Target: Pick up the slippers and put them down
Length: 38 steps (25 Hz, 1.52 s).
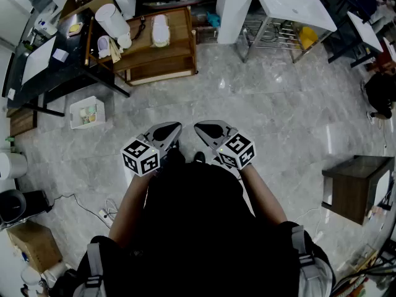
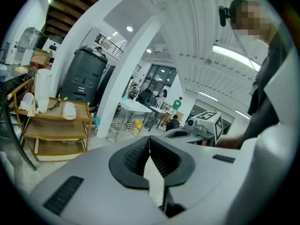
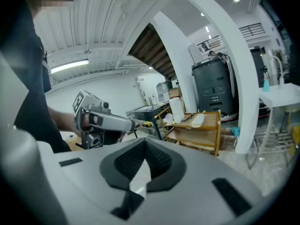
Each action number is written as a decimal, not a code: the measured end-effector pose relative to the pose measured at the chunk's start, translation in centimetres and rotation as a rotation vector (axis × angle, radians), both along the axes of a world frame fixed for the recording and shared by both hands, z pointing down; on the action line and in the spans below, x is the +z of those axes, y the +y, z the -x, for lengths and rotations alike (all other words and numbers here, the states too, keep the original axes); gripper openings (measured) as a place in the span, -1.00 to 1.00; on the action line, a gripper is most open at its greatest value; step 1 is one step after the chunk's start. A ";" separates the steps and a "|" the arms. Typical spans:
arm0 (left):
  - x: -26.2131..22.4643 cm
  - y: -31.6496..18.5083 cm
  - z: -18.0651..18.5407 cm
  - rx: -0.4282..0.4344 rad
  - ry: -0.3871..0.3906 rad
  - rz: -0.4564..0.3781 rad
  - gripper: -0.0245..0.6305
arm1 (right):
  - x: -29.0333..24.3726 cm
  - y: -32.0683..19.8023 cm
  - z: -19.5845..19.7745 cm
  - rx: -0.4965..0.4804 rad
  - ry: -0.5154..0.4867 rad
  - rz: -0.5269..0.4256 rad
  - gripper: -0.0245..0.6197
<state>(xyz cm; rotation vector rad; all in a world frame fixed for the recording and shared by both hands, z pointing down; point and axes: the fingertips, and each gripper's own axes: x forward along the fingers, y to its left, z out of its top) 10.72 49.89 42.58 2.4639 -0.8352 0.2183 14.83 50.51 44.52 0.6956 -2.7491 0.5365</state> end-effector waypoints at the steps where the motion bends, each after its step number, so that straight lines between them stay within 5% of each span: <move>1: 0.0 0.2 0.0 0.001 -0.001 0.002 -0.89 | 0.0 0.1 0.0 0.002 0.000 0.003 -0.90; 38: 1.1 0.3 3.0 -0.074 0.030 0.012 -0.89 | 0.9 0.4 2.1 -0.017 0.040 0.040 -0.90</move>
